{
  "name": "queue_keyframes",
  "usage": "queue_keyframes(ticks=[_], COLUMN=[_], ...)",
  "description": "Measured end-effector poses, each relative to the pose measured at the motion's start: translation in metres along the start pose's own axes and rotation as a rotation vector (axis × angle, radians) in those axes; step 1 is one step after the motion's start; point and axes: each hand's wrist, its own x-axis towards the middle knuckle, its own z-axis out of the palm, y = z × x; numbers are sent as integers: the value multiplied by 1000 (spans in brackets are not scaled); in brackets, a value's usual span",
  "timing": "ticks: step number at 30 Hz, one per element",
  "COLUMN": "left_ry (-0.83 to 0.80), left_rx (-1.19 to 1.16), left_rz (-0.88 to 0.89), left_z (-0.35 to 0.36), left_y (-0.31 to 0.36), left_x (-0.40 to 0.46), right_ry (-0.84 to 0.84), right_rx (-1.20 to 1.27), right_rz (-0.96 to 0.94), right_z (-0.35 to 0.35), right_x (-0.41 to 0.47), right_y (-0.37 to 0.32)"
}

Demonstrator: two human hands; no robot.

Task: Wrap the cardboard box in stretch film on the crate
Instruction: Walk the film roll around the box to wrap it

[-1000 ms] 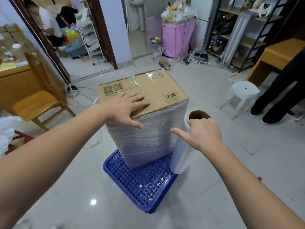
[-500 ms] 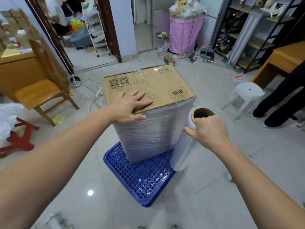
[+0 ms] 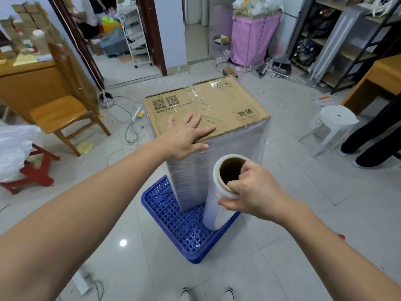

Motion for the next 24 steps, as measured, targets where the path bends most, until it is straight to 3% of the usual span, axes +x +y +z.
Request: queue_keyframes(ticks=[6, 13, 24], left_ry=[10, 31, 119], left_rx=[-7, -9, -9], left_rz=[-5, -10, 41], left_z=[4, 6, 16], left_y=[-1, -1, -9], left_x=[-3, -3, -4], right_ry=[21, -429, -144], right_rx=[61, -32, -179], right_rz=[-126, -21, 492], right_z=[2, -21, 4], right_x=[7, 17, 43], right_y=[-8, -25, -104])
